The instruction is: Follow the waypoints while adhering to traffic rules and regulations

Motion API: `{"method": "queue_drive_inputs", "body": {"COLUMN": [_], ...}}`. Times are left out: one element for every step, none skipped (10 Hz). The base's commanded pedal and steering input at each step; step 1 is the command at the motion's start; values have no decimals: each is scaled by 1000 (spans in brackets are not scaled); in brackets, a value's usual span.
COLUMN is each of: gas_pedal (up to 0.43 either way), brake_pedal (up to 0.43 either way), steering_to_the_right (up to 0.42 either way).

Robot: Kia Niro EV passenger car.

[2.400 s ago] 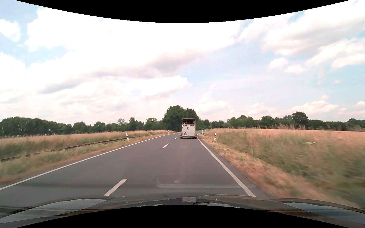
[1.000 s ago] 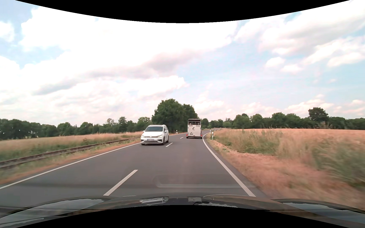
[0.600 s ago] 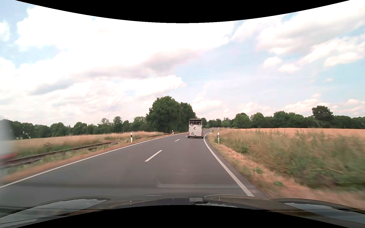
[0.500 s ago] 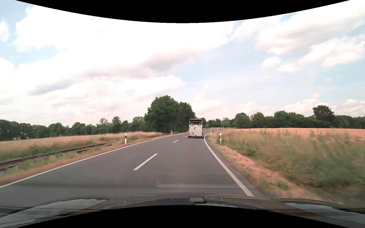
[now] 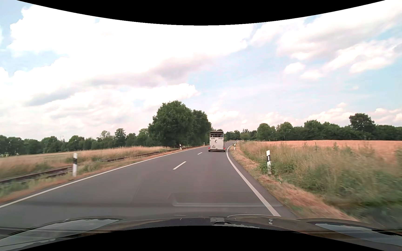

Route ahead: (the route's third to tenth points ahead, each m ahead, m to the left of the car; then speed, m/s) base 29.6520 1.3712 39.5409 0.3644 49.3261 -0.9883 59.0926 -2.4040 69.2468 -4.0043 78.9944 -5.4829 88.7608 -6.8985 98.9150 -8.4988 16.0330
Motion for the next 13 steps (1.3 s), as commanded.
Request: {"method": "queue_drive_inputs", "body": {"gas_pedal": [169, 169, 169, 169, 169, 157, 157, 157, 157, 157, 157, 157, 157], "brake_pedal": [0, 0, 0, 0, 0, 0, 0, 0, 0, 0, 0, 0, 0], "steering_to_the_right": [11, 12, 14, 15, 15, 15, 15, 15, 15, 15, 15, 15, 15]}}
